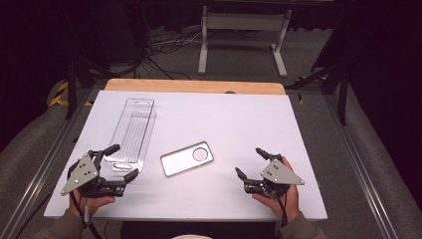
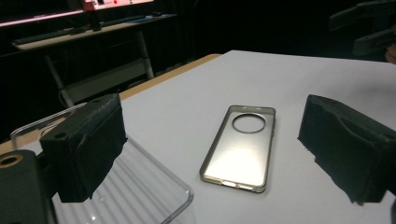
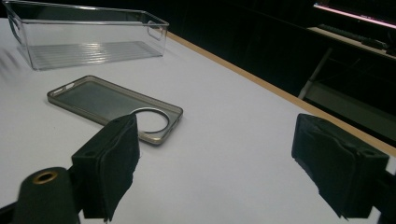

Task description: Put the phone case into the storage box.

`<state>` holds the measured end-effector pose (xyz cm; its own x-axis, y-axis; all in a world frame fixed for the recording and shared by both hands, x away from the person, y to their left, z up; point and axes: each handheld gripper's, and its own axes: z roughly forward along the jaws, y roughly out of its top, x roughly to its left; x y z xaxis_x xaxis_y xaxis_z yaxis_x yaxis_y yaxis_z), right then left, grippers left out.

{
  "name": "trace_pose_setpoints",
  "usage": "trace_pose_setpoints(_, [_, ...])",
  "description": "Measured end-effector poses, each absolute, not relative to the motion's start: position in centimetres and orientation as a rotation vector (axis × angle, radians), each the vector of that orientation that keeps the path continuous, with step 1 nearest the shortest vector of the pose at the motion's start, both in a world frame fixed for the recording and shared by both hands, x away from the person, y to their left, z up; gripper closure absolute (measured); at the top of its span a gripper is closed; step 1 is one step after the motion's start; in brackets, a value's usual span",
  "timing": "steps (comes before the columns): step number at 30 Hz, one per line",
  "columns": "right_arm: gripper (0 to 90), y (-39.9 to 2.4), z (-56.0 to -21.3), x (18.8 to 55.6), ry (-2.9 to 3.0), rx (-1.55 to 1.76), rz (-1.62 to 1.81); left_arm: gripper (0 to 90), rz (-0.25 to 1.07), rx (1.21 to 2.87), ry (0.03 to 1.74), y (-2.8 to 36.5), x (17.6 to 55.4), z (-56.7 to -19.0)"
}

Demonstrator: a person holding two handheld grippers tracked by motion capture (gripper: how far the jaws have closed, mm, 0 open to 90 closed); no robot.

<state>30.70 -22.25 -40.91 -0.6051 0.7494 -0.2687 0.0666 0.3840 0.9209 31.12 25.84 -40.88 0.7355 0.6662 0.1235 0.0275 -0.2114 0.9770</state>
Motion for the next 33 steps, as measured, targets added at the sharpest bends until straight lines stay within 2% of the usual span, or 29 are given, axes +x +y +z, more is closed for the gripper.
trace_pose_setpoints(16, [16.1,-21.1,-40.1,32.6,2.037,0.824,1.209,6.6,0.650,1.753,0.568,27.0,31.4,-40.8])
trace_pose_setpoints(26, [18.9,-15.1,-37.9,37.5,2.395,0.869,0.977,8.5,0.623,1.748,0.561,26.1,31.0,-41.0])
trace_pose_setpoints(33, [26.4,-11.9,-38.0,40.6,2.537,0.912,0.781,8.9,0.584,1.760,0.576,25.7,31.3,-41.4])
